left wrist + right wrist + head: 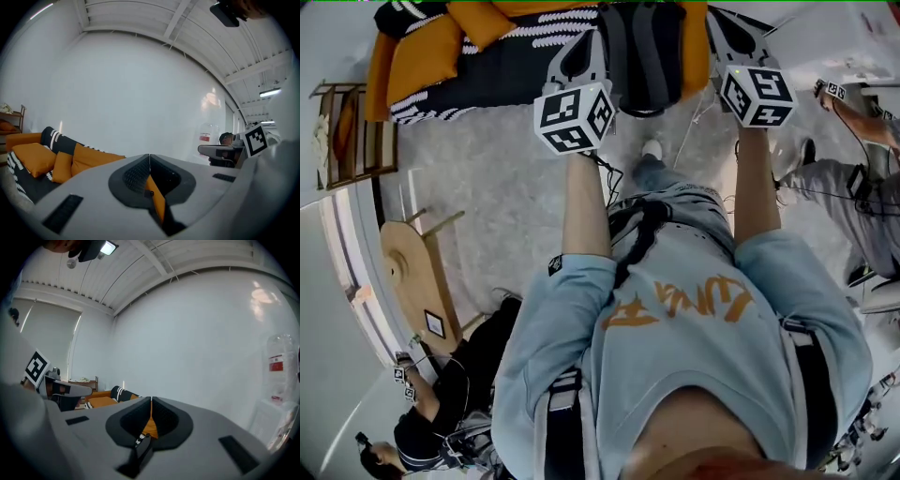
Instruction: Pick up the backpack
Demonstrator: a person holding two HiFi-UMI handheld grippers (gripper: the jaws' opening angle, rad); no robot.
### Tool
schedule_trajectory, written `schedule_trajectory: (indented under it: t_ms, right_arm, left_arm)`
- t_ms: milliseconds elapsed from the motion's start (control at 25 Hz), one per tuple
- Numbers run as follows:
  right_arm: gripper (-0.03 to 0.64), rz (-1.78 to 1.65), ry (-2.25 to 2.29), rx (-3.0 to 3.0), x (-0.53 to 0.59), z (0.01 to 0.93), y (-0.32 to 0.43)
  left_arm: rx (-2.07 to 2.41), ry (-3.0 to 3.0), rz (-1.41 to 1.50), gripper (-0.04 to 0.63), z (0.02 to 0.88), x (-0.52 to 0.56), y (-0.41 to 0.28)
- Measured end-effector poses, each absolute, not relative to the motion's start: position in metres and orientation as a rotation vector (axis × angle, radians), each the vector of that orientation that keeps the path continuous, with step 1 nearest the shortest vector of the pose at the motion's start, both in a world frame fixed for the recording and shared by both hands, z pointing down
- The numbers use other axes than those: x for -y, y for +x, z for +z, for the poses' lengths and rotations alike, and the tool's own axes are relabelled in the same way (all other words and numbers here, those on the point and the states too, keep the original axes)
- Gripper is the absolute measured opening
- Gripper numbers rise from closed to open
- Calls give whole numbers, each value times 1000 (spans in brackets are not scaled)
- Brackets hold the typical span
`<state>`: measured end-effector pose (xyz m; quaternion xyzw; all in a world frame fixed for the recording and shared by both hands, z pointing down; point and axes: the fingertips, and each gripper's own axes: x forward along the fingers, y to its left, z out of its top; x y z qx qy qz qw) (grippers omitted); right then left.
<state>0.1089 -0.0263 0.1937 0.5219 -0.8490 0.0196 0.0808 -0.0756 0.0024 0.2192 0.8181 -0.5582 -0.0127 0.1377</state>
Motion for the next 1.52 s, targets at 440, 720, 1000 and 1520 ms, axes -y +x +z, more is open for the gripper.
schedule_trajectory:
  t_ms: [440, 720, 1000, 1520]
  right_arm:
    - [28, 286, 1481, 2556, 84, 261, 111]
    - [28, 412, 1426, 2483, 79, 312, 91]
    - [28, 591, 1395, 2353, 63, 389, 92]
    - [28, 834, 1247, 2173, 15, 523, 86]
  left_arm:
    - [1530, 2305, 143, 23, 275, 58, -51]
    - [1416, 2203, 226, 23, 343, 63, -63]
    - [1352, 2078, 305, 23, 424, 62, -78]
    - [1141, 1958, 427, 23, 555, 27, -56]
